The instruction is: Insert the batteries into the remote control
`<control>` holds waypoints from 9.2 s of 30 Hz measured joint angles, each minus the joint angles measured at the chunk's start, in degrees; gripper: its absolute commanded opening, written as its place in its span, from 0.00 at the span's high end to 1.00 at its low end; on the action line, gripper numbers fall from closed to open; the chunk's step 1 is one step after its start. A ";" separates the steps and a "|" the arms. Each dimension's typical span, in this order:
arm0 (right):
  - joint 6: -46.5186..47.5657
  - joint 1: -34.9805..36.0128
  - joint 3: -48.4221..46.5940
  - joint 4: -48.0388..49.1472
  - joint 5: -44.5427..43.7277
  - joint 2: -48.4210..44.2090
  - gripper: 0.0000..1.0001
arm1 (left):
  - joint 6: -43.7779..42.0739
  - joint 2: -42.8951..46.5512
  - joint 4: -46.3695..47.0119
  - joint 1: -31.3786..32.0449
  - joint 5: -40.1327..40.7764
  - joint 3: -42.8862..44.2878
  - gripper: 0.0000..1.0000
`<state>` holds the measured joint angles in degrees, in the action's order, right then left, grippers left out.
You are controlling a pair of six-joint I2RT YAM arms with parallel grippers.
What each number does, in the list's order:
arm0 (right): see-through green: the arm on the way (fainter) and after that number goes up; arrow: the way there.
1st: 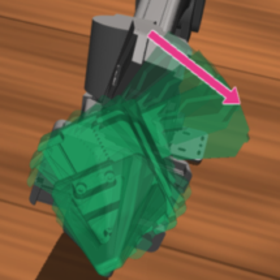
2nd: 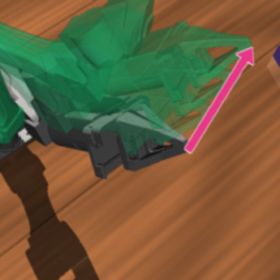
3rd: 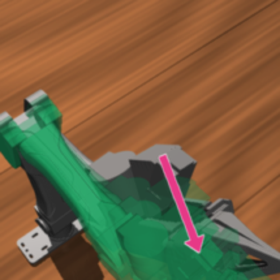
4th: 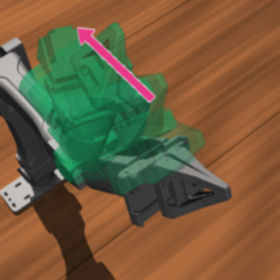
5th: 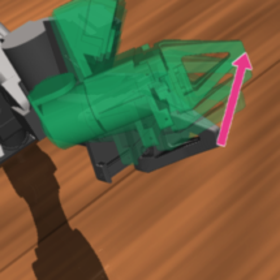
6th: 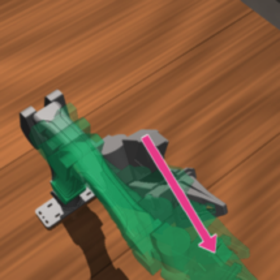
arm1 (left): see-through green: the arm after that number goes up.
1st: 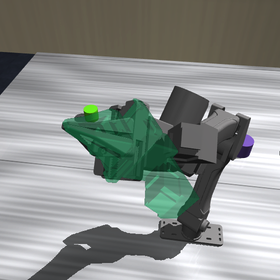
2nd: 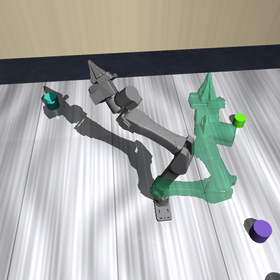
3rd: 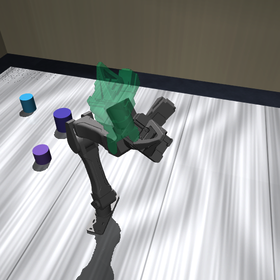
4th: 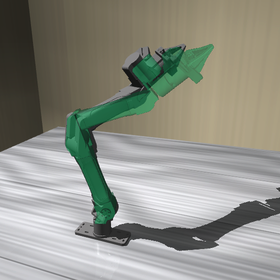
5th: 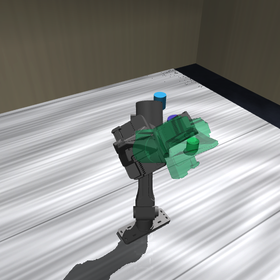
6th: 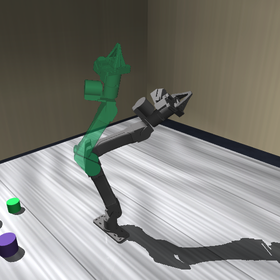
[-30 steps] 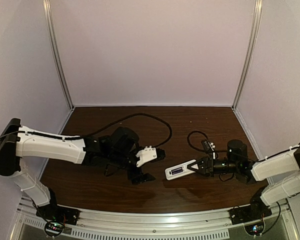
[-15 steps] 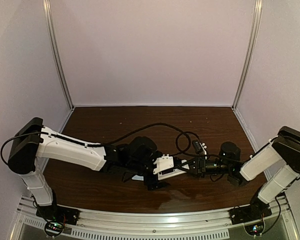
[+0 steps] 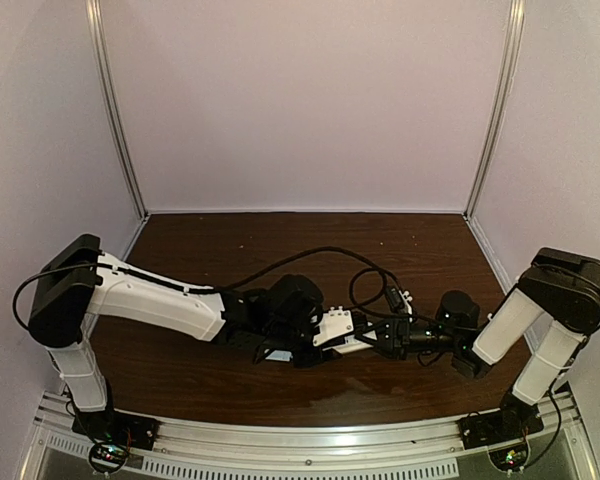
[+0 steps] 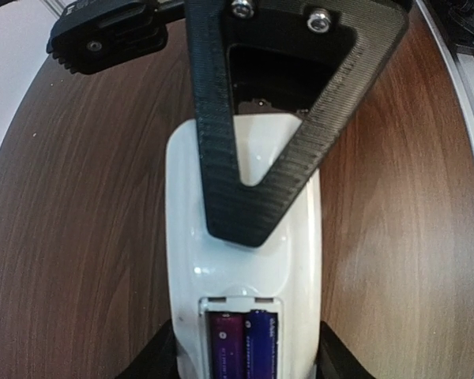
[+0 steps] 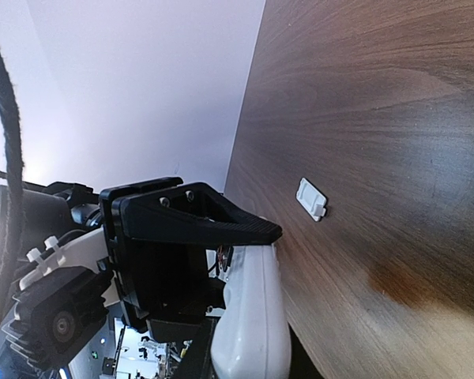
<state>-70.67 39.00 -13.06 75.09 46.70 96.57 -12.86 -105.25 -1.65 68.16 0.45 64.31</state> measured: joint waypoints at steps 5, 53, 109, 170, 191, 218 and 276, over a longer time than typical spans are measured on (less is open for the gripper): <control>-0.59 0.04 0.37 0.24 -0.24 -0.33 0.39 | -0.07 0.00 -0.28 0.04 -0.02 0.00 0.70; 29.86 -13.77 -4.44 -69.05 -15.50 -48.43 0.00 | -2.12 -14.10 -27.71 -0.15 -5.22 17.79 0.29; 34.29 -14.56 -6.75 -71.52 -10.25 -50.25 0.01 | -10.86 -8.96 -36.30 -7.43 -1.64 13.00 0.91; 43.41 -11.65 -15.10 -69.18 -0.81 -56.41 0.19 | -4.00 16.68 -34.42 -8.72 -36.98 14.32 1.00; 62.34 22.82 -36.46 -72.30 -0.85 -40.81 0.39 | -1.27 21.99 -32.94 -7.17 -68.43 14.34 1.00; 74.90 33.94 -43.21 -81.50 -9.77 -34.29 0.74 | -1.95 20.26 -31.39 -4.76 -75.32 15.06 1.00; 25.24 13.25 -24.81 -56.35 7.80 -22.84 1.00 | -28.09 27.12 -20.92 3.63 0.83 -1.57 0.49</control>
<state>-45.43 52.25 -37.87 18.74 54.50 73.73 -40.95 -78.13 -22.57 71.79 1.28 62.74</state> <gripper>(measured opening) 0.024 0.554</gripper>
